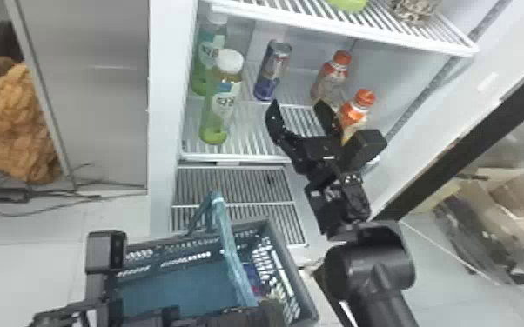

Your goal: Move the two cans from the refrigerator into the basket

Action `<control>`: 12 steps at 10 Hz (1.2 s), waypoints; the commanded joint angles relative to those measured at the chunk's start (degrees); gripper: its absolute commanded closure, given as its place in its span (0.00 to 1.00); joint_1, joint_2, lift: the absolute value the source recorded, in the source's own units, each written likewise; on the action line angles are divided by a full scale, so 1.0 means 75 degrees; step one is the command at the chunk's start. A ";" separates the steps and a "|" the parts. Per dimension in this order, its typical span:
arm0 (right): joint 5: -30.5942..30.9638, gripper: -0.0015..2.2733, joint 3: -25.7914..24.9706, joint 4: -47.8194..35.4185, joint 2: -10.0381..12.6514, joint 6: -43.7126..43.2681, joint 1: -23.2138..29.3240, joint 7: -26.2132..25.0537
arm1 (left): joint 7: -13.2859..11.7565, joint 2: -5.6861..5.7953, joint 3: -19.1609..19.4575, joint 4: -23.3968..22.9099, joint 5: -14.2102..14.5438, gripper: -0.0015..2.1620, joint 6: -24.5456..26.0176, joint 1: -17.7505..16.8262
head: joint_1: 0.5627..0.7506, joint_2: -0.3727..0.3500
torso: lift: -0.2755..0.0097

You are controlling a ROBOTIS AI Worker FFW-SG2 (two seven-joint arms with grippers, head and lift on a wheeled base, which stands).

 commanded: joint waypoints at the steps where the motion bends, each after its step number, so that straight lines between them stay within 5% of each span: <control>1: 0.0029 0.03 0.0072 0.0337 -0.0011 -0.0010 -0.0265 0.0001 | -0.0001 0.0002 -0.0015 -0.0019 0.0000 0.54 0.0000 -0.0001 | 0.70 0.03 | 0.00; 12: 0.0196 0.04 0.0712 0.1987 -0.0105 -0.0198 -0.1821 -0.0480 | 0.0011 0.0002 -0.0107 0.0075 0.0061 0.54 -0.0019 -0.0094 | 0.70 0.03 | 0.00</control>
